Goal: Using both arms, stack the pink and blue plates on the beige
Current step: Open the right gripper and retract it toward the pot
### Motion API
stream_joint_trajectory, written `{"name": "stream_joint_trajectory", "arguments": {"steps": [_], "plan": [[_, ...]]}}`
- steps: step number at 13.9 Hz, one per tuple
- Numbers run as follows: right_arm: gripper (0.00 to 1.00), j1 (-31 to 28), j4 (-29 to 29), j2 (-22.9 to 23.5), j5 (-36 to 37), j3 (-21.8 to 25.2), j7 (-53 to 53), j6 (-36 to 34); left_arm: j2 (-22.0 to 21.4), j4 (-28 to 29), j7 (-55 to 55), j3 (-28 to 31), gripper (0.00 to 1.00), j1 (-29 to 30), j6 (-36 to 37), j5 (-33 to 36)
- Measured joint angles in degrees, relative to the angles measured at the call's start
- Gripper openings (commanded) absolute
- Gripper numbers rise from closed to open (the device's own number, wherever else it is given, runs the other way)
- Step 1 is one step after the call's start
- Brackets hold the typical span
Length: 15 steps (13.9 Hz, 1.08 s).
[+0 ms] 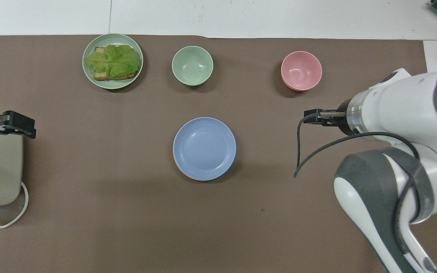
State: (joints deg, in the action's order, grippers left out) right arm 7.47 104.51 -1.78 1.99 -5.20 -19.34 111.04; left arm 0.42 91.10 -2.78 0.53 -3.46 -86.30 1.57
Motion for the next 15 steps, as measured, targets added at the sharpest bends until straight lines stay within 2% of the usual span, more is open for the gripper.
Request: {"name": "stream_joint_trajectory", "arguments": {"steps": [3,8,15], "plan": [[1.00,-2.0,-3.9,-1.9,0.0,0.0,0.0,-6.6,0.0,0.0,0.0,0.0,1.00,0.0,0.0,0.0],[1.00,-4.4,-5.5,-2.9,0.0,0.1,0.0,-9.3,0.0,0.0,0.0,0.0,1.00,0.0,0.0,0.0],[1.00,-10.4,-8.3,-5.1,0.0,1.2,0.0,-16.5,0.0,0.0,0.0,0.0,1.00,0.0,0.0,0.0]]}}
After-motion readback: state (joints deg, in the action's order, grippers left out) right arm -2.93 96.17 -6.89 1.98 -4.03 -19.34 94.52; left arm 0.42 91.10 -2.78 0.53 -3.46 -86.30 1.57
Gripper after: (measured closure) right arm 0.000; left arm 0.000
